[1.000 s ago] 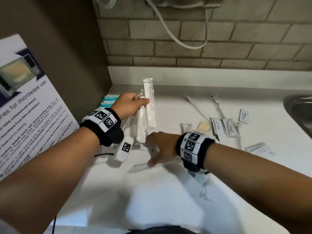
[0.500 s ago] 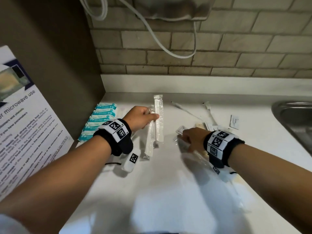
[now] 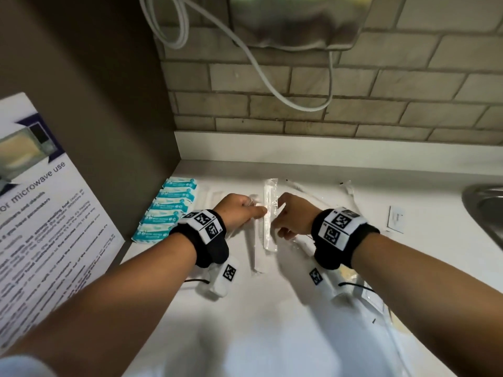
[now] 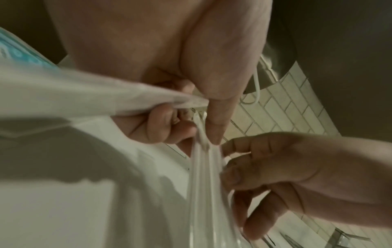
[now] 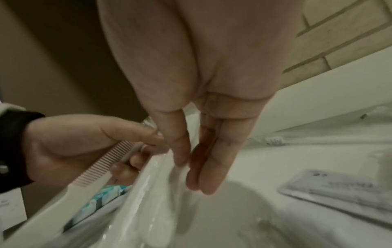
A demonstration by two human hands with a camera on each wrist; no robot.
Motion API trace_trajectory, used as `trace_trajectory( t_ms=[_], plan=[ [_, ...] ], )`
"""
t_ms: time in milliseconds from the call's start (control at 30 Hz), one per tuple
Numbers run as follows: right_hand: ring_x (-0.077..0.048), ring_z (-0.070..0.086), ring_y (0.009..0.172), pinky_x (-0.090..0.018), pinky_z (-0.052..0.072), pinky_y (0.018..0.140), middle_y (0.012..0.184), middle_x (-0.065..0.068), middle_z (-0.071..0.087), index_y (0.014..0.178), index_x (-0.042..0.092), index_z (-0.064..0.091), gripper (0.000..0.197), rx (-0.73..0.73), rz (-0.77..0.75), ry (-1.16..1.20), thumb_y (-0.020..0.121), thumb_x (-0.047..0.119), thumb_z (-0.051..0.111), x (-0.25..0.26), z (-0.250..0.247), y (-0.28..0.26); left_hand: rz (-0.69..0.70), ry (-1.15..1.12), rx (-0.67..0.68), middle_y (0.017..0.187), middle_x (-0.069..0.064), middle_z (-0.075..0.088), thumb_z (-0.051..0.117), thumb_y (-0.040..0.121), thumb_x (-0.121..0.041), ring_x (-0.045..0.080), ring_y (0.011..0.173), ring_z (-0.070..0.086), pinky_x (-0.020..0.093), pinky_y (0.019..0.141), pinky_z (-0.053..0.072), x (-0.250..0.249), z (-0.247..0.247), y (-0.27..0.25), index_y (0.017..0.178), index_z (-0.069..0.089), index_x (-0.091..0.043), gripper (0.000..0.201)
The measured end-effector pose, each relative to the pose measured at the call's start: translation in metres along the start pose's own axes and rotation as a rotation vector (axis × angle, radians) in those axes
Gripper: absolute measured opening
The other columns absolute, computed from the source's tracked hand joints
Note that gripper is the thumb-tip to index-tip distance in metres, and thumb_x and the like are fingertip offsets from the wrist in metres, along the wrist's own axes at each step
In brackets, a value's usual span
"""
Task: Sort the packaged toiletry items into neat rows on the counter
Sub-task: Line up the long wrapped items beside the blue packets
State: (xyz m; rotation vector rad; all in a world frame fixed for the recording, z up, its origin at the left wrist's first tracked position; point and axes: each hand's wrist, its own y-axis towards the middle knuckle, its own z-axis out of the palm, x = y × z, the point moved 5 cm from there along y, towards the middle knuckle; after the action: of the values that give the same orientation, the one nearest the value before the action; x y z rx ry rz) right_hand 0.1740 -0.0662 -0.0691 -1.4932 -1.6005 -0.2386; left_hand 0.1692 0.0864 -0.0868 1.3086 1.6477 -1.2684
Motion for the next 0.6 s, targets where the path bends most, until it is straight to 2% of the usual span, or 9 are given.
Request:
trace_trajectory(
  t_ms=[67, 133, 233, 300, 367, 433, 500, 600],
  plan=[
    [-0.017, 0.063, 0.051, -0.031, 0.058, 0.057, 0.075, -0.012, 0.067, 0.106, 0.012, 0.042, 0.039, -0.015, 0.052, -0.019, 0.081, 0.0, 0.07, -0.006, 0.003, 0.005, -0.026, 0.021, -0.032, 0.078, 0.017, 0.061, 0.077, 0.073, -0.014, 0.022, 0.07, 0.056, 0.033, 0.066, 0.046, 0.0, -0.003, 0.005, 0.085, 0.064, 0.001, 0.023],
    [-0.02, 0.065, 0.057, -0.035, 0.06, 0.066, 0.074, -0.012, 0.068, 0.108, 0.01, 0.044, 0.037, 0.004, 0.112, -0.038, 0.083, -0.001, 0.069, -0.013, 0.005, 0.011, -0.028, 0.063, -0.087, 0.082, 0.011, 0.059, 0.074, 0.072, -0.006, 0.022, 0.072, 0.058, 0.033, 0.069, 0.048, 0.0, -0.009, 0.015, 0.085, 0.061, -0.009, 0.018],
    [-0.024, 0.065, 0.064, -0.041, 0.06, 0.079, 0.086, -0.016, 0.073, 0.099, 0.011, 0.05, 0.027, 0.024, 0.128, -0.154, 0.081, -0.003, 0.065, -0.018, 0.006, 0.017, -0.022, 0.19, -0.136, 0.08, 0.011, 0.061, 0.074, 0.073, -0.008, 0.024, 0.072, 0.06, 0.034, 0.071, 0.052, -0.006, -0.012, 0.03, 0.081, 0.061, -0.007, 0.015],
    [-0.026, 0.063, 0.069, -0.044, 0.058, 0.084, 0.092, -0.018, 0.074, 0.085, 0.012, 0.053, 0.021, 0.018, 0.107, -0.25, 0.076, -0.005, 0.062, -0.017, 0.007, 0.022, -0.038, 0.279, -0.138, 0.083, 0.013, 0.064, 0.074, 0.074, -0.012, 0.026, 0.075, 0.063, 0.036, 0.073, 0.054, -0.012, -0.012, 0.04, 0.087, 0.064, -0.002, 0.019],
    [-0.025, 0.061, 0.067, -0.047, 0.058, 0.084, 0.081, -0.015, 0.072, 0.081, 0.012, 0.054, 0.021, 0.026, 0.1, -0.295, 0.072, -0.006, 0.059, -0.014, 0.008, 0.028, -0.054, 0.358, -0.129, 0.091, 0.012, 0.066, 0.074, 0.075, -0.017, 0.028, 0.085, 0.066, 0.031, 0.071, 0.051, -0.017, -0.013, 0.047, 0.098, 0.066, -0.001, 0.029],
    [-0.025, 0.06, 0.061, -0.042, 0.06, 0.079, 0.074, -0.013, 0.067, 0.08, 0.01, 0.054, 0.015, 0.021, 0.103, -0.277, 0.074, -0.002, 0.058, -0.009, 0.007, 0.031, -0.064, 0.415, -0.135, 0.099, 0.011, 0.068, 0.074, 0.074, -0.021, 0.029, 0.092, 0.066, 0.025, 0.069, 0.047, -0.019, -0.014, 0.053, 0.105, 0.065, -0.003, 0.037],
    [-0.027, 0.062, 0.059, -0.038, 0.059, 0.072, 0.078, -0.015, 0.069, 0.086, 0.01, 0.052, 0.012, -0.028, 0.11, -0.227, 0.078, 0.007, 0.061, -0.003, 0.002, 0.033, -0.06, 0.486, -0.153, 0.1, 0.011, 0.069, 0.072, 0.074, -0.024, 0.03, 0.09, 0.066, 0.024, 0.068, 0.045, -0.019, -0.016, 0.056, 0.102, 0.066, -0.006, 0.034],
    [-0.03, 0.067, 0.087, -0.034, 0.055, 0.071, 0.102, -0.012, 0.066, 0.112, 0.008, 0.049, 0.041, -0.148, 0.06, -0.364, 0.078, 0.021, 0.069, 0.007, -0.006, 0.037, -0.054, 0.589, -0.189, 0.093, 0.011, 0.069, 0.068, 0.074, -0.023, 0.031, 0.083, 0.065, 0.025, 0.064, 0.044, -0.021, -0.018, 0.056, 0.091, 0.066, -0.006, 0.024]
  ],
)
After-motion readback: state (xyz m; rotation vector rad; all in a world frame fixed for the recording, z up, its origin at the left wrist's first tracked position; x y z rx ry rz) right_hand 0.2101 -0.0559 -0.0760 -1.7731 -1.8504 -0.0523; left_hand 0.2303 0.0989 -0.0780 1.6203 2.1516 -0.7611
